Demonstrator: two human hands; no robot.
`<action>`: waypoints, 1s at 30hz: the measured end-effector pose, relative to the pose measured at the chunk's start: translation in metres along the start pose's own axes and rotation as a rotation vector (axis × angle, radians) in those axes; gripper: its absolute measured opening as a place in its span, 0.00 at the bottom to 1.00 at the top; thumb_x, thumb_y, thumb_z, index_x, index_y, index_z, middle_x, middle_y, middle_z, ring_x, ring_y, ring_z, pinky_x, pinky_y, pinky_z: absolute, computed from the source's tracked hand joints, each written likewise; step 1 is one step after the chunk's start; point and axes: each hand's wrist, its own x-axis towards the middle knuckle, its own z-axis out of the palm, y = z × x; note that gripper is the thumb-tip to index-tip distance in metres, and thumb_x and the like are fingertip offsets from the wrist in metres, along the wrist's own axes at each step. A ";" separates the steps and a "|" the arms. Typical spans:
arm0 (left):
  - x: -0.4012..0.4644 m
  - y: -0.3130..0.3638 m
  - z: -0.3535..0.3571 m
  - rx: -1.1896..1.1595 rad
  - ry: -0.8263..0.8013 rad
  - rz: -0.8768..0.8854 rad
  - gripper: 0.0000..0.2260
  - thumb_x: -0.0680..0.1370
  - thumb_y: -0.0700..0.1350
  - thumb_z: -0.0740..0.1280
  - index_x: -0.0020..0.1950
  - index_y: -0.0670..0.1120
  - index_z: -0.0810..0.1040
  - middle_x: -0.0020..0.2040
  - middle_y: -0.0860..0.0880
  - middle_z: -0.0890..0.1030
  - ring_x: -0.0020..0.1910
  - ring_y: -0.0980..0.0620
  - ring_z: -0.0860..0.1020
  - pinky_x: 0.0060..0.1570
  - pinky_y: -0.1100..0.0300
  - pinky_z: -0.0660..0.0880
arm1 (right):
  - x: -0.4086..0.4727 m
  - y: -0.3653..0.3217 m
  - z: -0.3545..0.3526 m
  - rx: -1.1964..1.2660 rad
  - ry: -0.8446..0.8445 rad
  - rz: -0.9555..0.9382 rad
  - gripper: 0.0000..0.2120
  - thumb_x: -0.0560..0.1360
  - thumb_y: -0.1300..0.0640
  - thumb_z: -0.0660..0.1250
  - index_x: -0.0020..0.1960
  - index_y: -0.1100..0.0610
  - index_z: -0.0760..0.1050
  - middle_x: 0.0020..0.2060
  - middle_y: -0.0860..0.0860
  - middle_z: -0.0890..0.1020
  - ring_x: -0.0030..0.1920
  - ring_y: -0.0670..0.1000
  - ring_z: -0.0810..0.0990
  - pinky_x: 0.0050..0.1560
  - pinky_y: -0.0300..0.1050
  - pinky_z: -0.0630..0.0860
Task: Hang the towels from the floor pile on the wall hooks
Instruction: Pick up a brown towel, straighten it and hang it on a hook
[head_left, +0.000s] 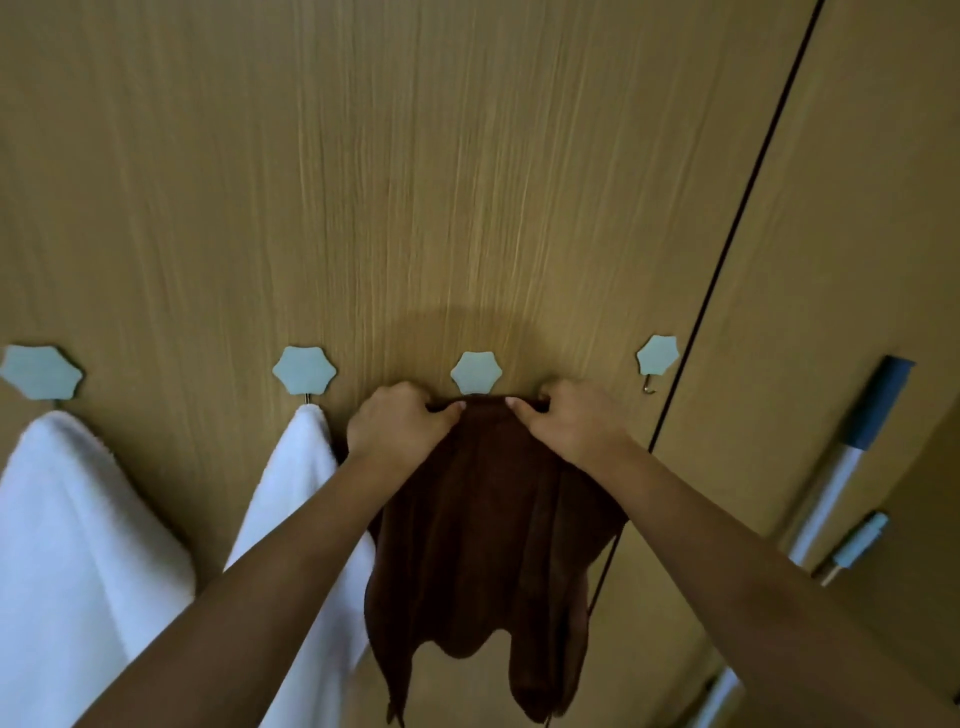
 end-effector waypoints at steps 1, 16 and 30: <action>0.000 -0.001 0.003 -0.024 -0.054 -0.039 0.23 0.74 0.63 0.64 0.28 0.47 0.69 0.27 0.50 0.72 0.33 0.48 0.75 0.34 0.59 0.67 | 0.000 0.004 0.003 0.052 -0.035 0.004 0.23 0.75 0.36 0.59 0.38 0.56 0.74 0.31 0.49 0.76 0.36 0.50 0.76 0.31 0.41 0.65; -0.026 0.003 0.032 0.049 0.274 0.242 0.09 0.79 0.44 0.63 0.53 0.40 0.77 0.51 0.43 0.75 0.43 0.42 0.77 0.37 0.55 0.69 | -0.014 -0.020 0.028 0.280 0.080 -0.151 0.05 0.77 0.56 0.64 0.46 0.59 0.75 0.38 0.51 0.79 0.40 0.52 0.78 0.37 0.42 0.69; -0.052 -0.019 0.057 -0.049 0.152 0.278 0.25 0.72 0.56 0.60 0.62 0.41 0.75 0.51 0.45 0.78 0.48 0.46 0.77 0.40 0.54 0.77 | -0.044 -0.010 0.043 0.398 -0.162 -0.143 0.21 0.76 0.47 0.61 0.67 0.54 0.66 0.59 0.49 0.68 0.57 0.48 0.72 0.53 0.39 0.69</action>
